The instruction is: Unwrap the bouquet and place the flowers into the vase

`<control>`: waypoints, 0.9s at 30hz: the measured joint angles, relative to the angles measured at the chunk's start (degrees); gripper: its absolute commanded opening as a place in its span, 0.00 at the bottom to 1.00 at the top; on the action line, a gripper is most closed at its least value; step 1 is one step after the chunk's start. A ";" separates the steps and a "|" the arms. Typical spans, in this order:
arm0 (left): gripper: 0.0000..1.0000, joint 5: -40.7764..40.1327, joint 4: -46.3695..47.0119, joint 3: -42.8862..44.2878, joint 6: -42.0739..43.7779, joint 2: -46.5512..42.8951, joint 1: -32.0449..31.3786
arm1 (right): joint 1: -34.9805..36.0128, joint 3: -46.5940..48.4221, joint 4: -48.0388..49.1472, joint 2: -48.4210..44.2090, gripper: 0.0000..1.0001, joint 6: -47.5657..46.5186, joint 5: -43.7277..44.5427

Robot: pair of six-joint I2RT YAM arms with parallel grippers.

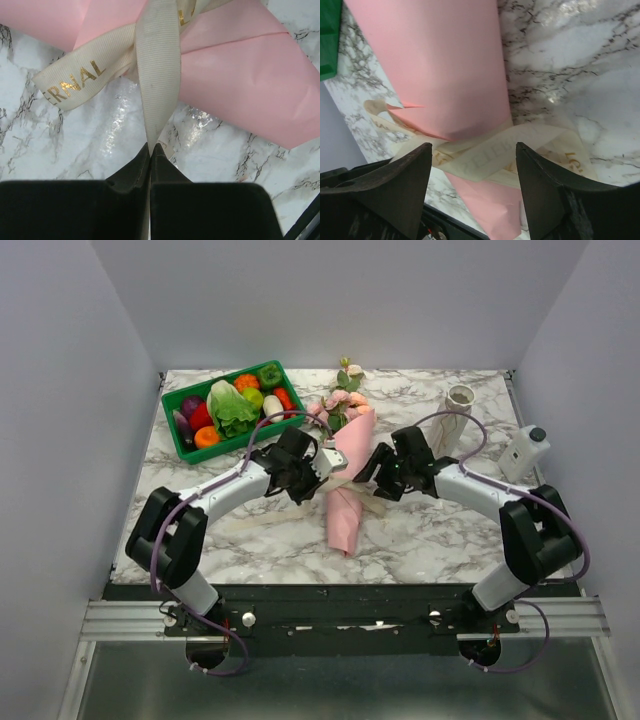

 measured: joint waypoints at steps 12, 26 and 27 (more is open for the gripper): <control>0.08 -1.29 0.96 -2.38 0.04 -1.51 -0.26 | 0.00 -7.78 -1.29 -11.21 0.77 5.92 6.47; 0.08 -1.95 1.31 -3.08 0.31 -2.75 -0.50 | 0.00 -6.71 1.31 -7.23 0.70 13.20 5.77; 0.08 -1.95 1.31 -3.13 0.31 -2.75 -0.50 | 0.00 -6.43 1.62 -6.93 0.69 13.53 5.75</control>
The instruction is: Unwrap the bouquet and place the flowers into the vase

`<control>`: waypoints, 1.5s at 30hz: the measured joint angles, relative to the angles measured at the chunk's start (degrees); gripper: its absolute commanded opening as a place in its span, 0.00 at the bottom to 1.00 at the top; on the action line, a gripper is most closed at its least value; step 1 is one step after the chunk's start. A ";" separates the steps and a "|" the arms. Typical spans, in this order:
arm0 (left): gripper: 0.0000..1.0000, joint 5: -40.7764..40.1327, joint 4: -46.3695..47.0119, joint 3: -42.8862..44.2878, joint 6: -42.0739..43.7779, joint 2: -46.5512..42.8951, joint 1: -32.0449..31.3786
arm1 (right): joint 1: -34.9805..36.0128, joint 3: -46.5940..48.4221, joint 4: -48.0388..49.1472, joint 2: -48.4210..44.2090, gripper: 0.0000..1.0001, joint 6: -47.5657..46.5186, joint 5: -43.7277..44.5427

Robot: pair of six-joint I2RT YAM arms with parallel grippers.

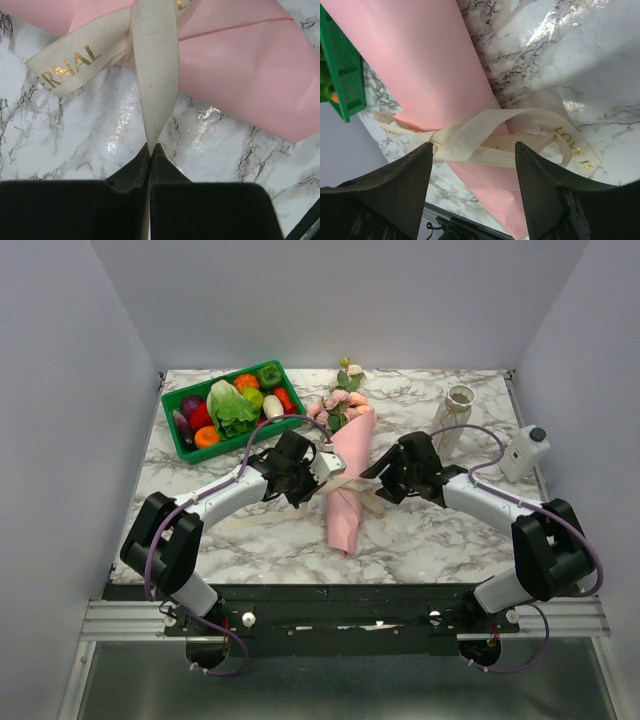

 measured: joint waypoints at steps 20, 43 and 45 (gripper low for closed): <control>0.08 -0.07 -0.63 -0.28 0.90 -0.74 -0.20 | 0.00 1.33 3.50 5.46 0.29 3.63 -1.57; 0.00 -1.18 -12.33 11.37 0.39 -5.27 6.51 | -3.74 2.23 -8.22 -22.14 0.01 -7.93 14.53; 0.00 -1.81 -12.98 11.47 0.33 -7.02 10.10 | -6.58 1.73 -10.62 -26.38 0.01 -9.73 16.96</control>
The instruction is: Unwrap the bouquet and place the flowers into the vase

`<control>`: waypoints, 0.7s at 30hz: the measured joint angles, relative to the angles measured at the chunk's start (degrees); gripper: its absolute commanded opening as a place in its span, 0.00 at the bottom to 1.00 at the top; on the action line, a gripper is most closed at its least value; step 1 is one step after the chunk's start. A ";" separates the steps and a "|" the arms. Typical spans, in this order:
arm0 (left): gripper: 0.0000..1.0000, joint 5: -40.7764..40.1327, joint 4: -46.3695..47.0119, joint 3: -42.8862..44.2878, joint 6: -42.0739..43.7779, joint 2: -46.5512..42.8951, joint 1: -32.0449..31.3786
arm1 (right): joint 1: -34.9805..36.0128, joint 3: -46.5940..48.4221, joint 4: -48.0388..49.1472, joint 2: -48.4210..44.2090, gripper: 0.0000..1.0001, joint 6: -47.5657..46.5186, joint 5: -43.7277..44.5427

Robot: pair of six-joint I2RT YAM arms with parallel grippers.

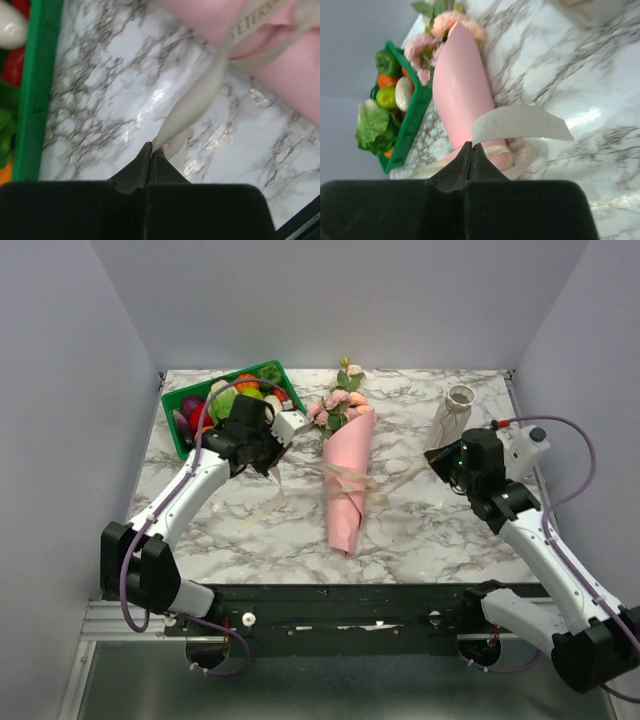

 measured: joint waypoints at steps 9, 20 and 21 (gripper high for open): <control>0.20 -7.21 -2.69 -6.12 1.60 -12.28 15.06 | -8.83 -0.44 -11.08 -10.38 0.13 -7.15 10.21; 0.99 -24.30 -1.53 -7.72 2.64 -15.85 22.16 | -10.27 3.69 -19.10 -11.26 0.91 -12.24 18.47; 0.99 -25.03 -1.44 -7.58 2.34 -15.89 22.36 | -10.29 3.96 -19.26 -11.37 0.94 -12.79 18.53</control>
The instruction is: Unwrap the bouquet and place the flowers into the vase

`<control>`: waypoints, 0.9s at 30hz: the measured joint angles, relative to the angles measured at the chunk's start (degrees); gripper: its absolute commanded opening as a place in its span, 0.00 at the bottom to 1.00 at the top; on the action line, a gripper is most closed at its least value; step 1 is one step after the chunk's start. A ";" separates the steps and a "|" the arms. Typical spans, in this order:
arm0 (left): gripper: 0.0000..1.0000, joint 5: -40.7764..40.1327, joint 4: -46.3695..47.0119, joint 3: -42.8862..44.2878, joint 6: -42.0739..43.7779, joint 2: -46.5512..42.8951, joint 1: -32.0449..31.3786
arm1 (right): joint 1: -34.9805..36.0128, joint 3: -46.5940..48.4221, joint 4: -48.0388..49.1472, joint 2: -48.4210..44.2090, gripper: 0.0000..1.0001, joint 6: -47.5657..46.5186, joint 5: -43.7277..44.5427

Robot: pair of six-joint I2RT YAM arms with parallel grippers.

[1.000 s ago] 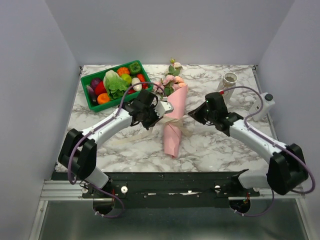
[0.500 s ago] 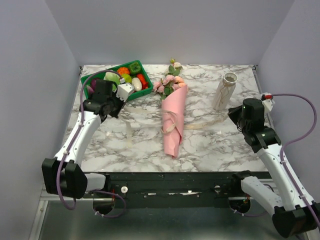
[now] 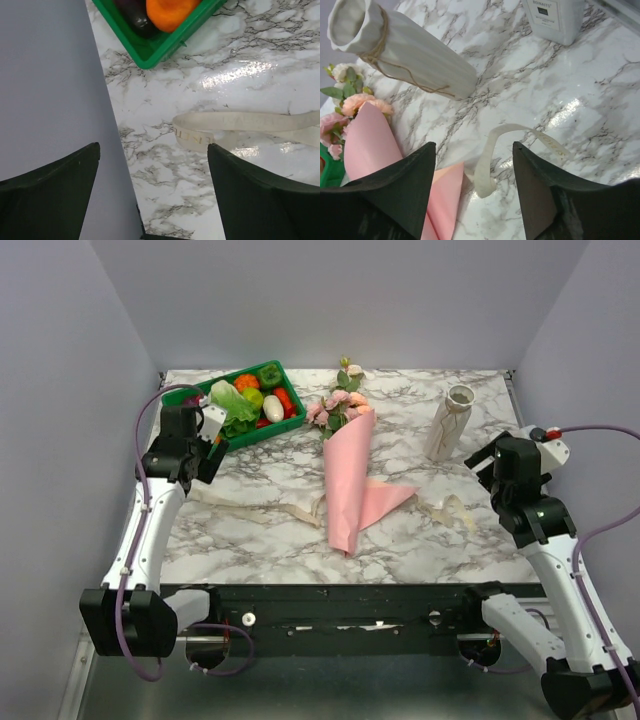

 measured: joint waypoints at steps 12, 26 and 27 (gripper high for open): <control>0.99 18.88 -4.28 17.33 -6.21 5.51 -16.31 | 0.90 0.24 2.27 -3.19 0.99 -8.39 -2.32; 0.99 50.34 -7.78 47.87 -4.02 52.37 -21.35 | 1.29 -2.75 10.60 -8.61 0.95 -16.94 -8.17; 0.99 51.58 -8.33 49.40 -3.89 54.34 -21.22 | 1.29 -2.97 10.88 -8.96 0.95 -17.42 -8.59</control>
